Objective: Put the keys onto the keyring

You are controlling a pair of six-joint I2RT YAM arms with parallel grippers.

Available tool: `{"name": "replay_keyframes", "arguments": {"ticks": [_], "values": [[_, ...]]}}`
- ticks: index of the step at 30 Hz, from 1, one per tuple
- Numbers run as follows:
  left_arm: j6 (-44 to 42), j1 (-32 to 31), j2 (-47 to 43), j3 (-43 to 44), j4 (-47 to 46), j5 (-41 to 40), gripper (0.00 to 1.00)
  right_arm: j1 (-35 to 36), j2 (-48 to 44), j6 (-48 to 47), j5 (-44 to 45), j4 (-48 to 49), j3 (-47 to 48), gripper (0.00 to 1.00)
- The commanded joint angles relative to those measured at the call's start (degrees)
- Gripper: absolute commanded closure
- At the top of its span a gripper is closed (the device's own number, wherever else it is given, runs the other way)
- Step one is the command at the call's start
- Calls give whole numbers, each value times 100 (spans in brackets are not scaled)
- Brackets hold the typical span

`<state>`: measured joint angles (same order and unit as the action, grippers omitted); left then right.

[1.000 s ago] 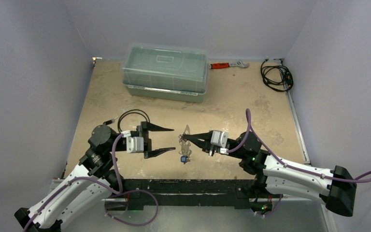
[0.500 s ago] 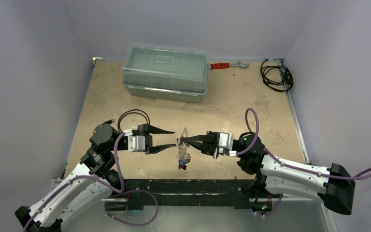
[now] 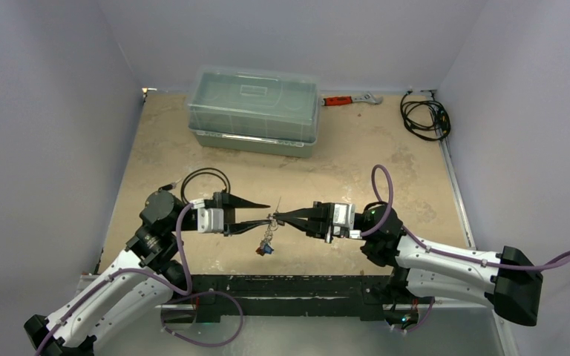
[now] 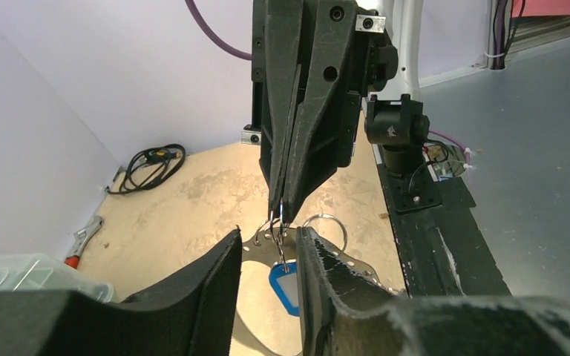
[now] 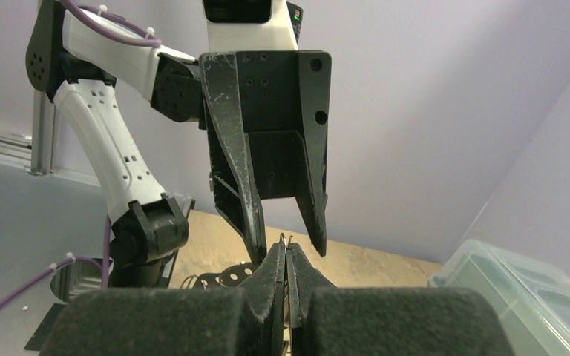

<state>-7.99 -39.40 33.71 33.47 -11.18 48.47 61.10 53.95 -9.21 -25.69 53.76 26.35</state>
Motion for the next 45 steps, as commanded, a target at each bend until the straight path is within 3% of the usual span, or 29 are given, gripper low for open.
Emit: {"name": "replay_keyframes", "arguments": {"ticks": [1,6,17,22,31,32,35,36,45], "values": [[120,10,21,-40,-291,154,71,-2,-45,60,-82,643,326,100],[167,2,67,-45,-329,147,78,-2,-1,99,-163,722,353,100],[210,7,58,-38,-367,140,75,-2,231,207,-197,848,432,100],[183,2,52,-26,-324,145,99,-2,257,248,-208,906,441,100],[-161,9,-52,168,257,-353,100,-2,106,361,-257,898,348,100],[-225,6,-59,190,337,-426,100,-2,47,367,-170,778,329,95],[-386,4,-28,226,573,-520,100,-2,-113,335,49,181,375,61],[-435,5,5,248,664,-578,100,-2,-166,333,100,-92,460,56],[-696,6,392,466,1310,-967,100,-2,-452,-902,390,-4037,1793,43]]}}
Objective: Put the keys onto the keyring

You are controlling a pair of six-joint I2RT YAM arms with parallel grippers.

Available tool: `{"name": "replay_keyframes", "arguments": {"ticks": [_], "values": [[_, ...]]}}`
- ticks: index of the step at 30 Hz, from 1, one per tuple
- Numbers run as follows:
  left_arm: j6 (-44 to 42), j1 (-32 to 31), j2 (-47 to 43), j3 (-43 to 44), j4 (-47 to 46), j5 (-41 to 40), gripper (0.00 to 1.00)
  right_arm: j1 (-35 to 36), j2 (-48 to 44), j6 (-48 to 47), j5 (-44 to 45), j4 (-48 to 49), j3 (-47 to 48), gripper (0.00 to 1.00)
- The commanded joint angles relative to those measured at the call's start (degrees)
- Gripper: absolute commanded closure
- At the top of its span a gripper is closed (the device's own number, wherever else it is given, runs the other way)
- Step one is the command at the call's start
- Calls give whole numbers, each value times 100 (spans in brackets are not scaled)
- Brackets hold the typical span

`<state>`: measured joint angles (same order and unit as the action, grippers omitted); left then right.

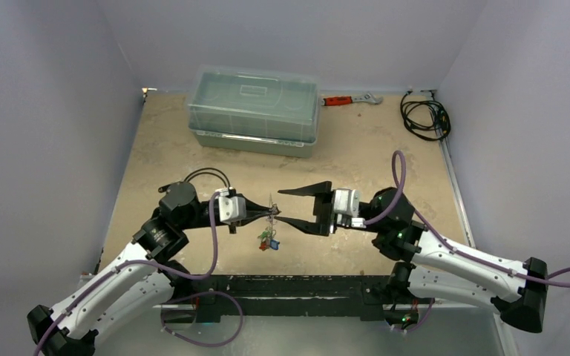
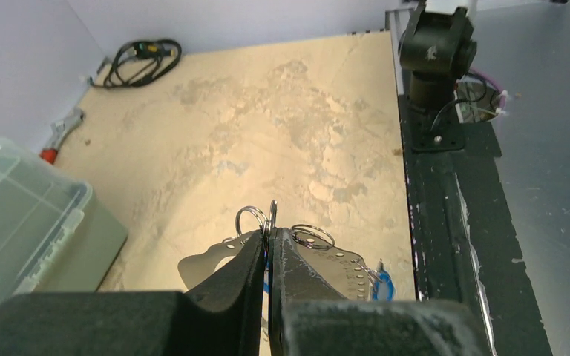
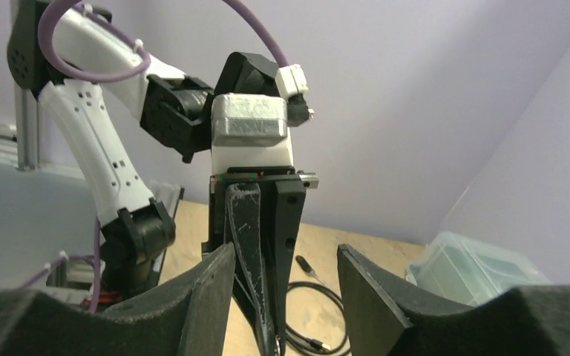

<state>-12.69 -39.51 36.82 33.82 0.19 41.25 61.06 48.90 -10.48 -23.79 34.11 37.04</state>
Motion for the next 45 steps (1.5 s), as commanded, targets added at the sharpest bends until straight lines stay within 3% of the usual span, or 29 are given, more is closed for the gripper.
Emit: {"name": "replay_keyframes", "arguments": {"ticks": [1,8,12,16,45], "values": [[-262,6,133,485,288,-312,100,3,177,-884,169,-2396,928,44],[-656,-205,325,914,1230,-1078,100,3,1109,-1495,-91,-4180,1981,46],[-725,-296,256,936,1369,-1186,100,3,1312,-1611,-73,-4735,2319,56],[-697,-336,263,902,1399,-1105,100,3,1156,-1563,-100,-4660,2221,62],[-568,-500,310,841,1302,-721,100,-2,1558,-1688,747,-4204,1933,68]]}}
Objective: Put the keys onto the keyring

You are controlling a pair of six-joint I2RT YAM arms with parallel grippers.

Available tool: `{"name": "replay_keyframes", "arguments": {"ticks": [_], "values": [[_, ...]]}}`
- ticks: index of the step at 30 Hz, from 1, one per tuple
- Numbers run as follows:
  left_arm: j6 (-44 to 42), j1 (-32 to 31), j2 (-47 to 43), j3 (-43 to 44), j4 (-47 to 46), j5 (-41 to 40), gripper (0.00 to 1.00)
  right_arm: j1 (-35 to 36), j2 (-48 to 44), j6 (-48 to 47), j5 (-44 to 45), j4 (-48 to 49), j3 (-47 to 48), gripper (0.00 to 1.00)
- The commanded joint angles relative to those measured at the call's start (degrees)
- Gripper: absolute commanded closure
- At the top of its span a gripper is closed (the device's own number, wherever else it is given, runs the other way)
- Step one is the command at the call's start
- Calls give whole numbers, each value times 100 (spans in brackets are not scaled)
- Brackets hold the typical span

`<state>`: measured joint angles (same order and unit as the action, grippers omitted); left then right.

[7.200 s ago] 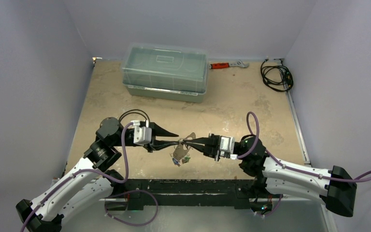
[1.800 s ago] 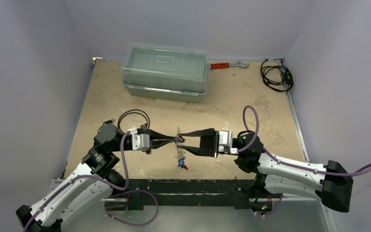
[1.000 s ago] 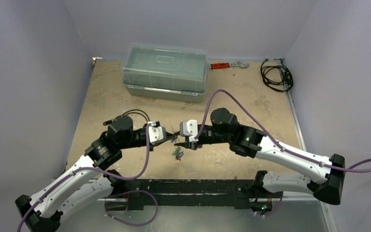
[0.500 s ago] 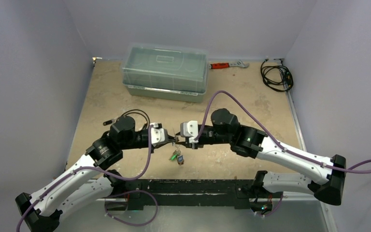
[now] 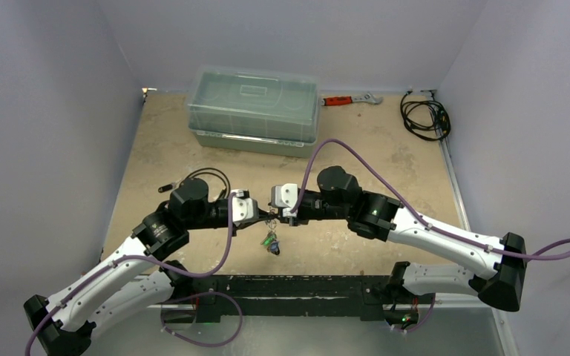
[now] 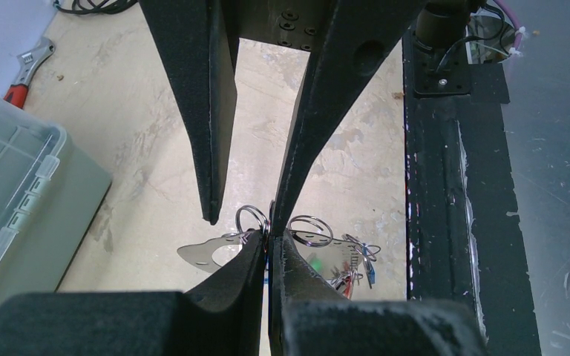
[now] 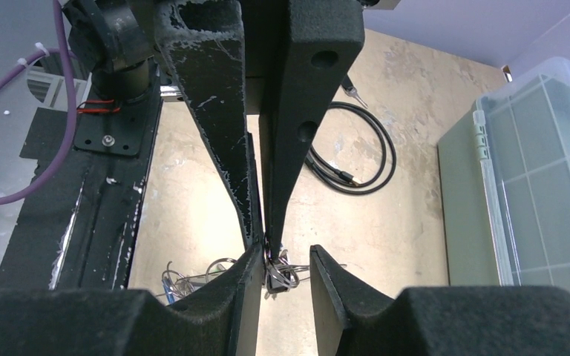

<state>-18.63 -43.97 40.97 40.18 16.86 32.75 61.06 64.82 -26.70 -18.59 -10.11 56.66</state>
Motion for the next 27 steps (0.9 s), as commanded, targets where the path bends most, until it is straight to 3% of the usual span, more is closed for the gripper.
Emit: {"name": "replay_keyframes", "arguments": {"ticks": [1,27], "values": [[24,-61,-111,203,-365,130,100,2,-26,-74,251,201,-37,68],[-56,-162,-126,200,-319,125,100,3,-121,-47,416,291,-247,81]]}}
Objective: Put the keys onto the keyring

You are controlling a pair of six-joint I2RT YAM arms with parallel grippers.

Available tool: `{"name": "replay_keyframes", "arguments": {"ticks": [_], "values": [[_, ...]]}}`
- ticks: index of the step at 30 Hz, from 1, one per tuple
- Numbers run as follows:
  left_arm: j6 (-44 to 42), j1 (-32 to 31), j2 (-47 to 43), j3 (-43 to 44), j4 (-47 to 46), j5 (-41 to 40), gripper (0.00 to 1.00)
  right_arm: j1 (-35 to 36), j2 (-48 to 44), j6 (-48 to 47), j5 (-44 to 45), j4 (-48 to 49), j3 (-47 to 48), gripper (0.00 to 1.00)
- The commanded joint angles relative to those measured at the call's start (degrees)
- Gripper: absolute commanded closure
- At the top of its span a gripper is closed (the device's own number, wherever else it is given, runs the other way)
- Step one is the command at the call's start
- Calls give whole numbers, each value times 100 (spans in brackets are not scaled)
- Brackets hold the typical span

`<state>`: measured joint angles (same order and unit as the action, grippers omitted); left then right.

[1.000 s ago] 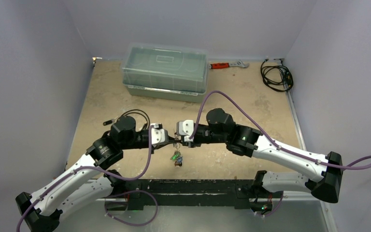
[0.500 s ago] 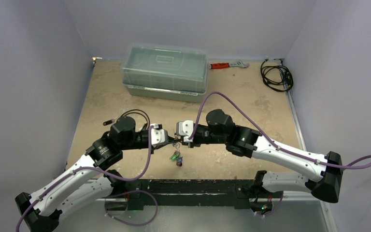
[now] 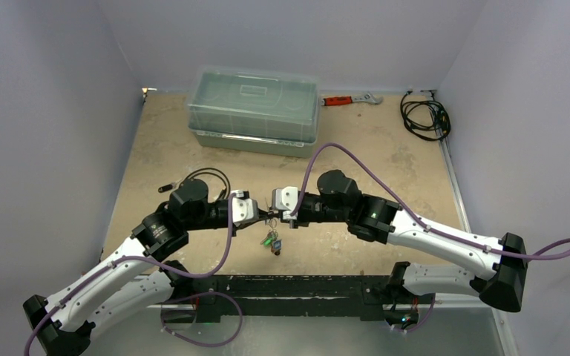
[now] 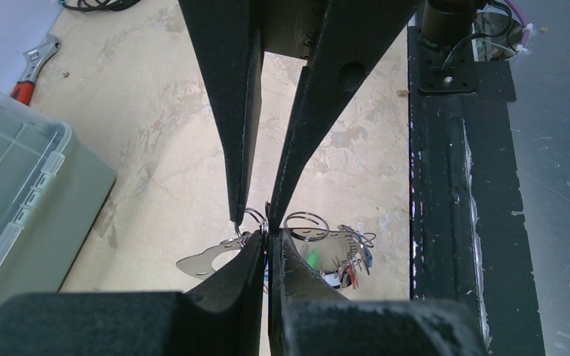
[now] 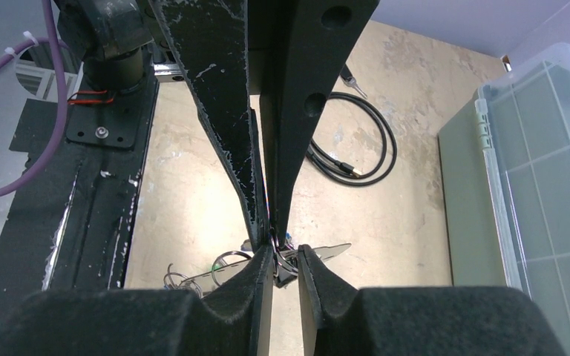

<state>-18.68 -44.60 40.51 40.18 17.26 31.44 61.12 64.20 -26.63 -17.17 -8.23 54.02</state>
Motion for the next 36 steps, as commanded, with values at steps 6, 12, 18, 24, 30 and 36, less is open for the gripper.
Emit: {"name": "replay_keyframes", "arguments": {"ticks": [6,12,18,24,30,36], "values": [[-88,-146,-9,226,-325,316,100,-4,-27,-87,238,171,34,89],[-123,-187,-34,205,-310,373,100,-4,110,-164,362,123,64,98],[-142,-237,-15,188,-306,388,100,-4,139,-387,604,121,70,100],[-91,-241,-133,133,-398,317,72,56,-316,-473,707,762,-320,100],[-31,-238,-594,-64,-643,117,34,84,-872,-385,640,1513,-701,100],[-47,-206,-888,-164,-923,72,35,84,-1390,-175,541,2371,-1147,100]]}}
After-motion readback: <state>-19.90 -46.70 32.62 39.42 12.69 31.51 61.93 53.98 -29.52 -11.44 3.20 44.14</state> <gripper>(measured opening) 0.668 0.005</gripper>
